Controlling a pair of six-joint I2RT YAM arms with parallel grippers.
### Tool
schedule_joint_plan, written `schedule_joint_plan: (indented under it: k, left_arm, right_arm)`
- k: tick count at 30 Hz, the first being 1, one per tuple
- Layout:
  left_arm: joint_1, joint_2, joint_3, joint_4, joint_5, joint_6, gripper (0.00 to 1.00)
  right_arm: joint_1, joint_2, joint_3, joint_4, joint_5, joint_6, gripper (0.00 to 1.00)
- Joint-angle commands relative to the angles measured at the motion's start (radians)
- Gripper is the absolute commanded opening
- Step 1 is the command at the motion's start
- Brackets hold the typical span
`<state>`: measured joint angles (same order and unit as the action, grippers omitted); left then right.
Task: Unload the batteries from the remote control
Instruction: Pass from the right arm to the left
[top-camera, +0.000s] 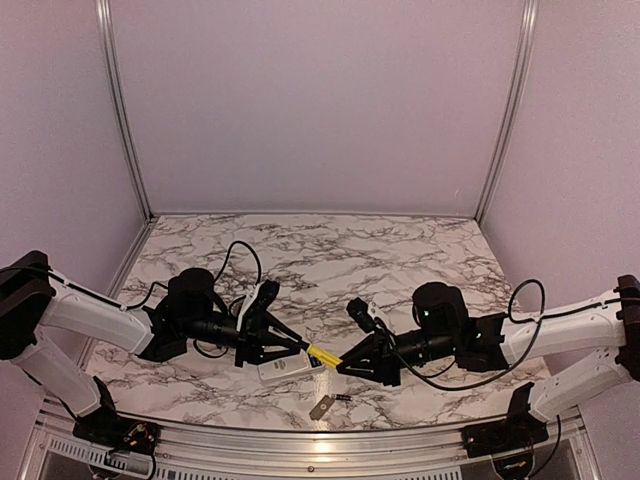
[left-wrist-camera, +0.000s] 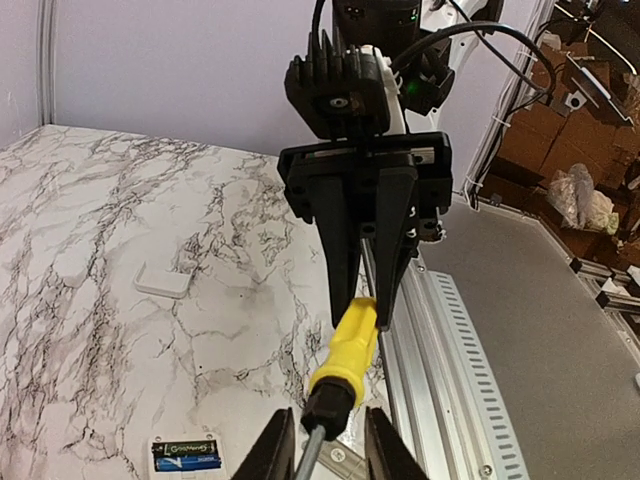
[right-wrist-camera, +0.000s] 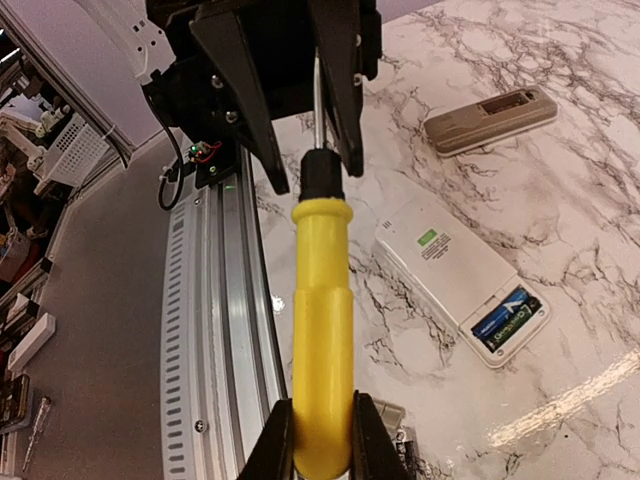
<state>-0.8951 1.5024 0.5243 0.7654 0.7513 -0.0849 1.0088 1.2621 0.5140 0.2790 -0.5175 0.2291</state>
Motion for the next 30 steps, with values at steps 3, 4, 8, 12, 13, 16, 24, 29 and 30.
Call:
schedule_joint_plan:
  k: [3,4,8,12,13,16,24,29,30]
  left_arm:
    - [0.004,0.009,0.025,-0.013,0.050,0.010,0.20]
    - [0.005,0.009,0.026,-0.012,0.053,0.009,0.17]
    - [0.004,0.005,0.028,-0.012,0.060,0.006,0.13]
    - [0.005,0.009,0.029,-0.009,0.091,0.002,0.43]
    - [0.004,0.013,0.030,-0.006,0.102,0.001,0.50]
    - [0.004,0.030,0.039,0.000,0.123,-0.006,0.61]
    - [0.002,0.071,0.070,0.008,0.146,-0.030,0.42]
    - [0.001,0.070,0.064,0.041,0.145,-0.054,0.32]
    - [0.001,0.071,0.064,0.041,0.145,-0.056,0.31]
  right_arm:
    - [0.008,0.006,0.044,0.002,-0.004,-0.011,0.00]
    - [0.008,0.005,0.044,0.001,-0.005,-0.010,0.00]
    - [0.011,0.002,0.044,-0.002,-0.002,-0.012,0.00]
    - [0.014,0.000,0.047,-0.006,-0.001,-0.015,0.00]
    - [0.014,0.000,0.047,-0.004,-0.003,-0.016,0.00]
    - [0.019,0.004,0.054,-0.002,-0.006,-0.019,0.00]
    - [0.022,0.012,0.069,-0.009,-0.006,-0.031,0.00]
    - [0.026,0.026,0.075,-0.013,-0.009,-0.033,0.00]
    - [0.027,0.030,0.076,-0.012,-0.010,-0.034,0.00]
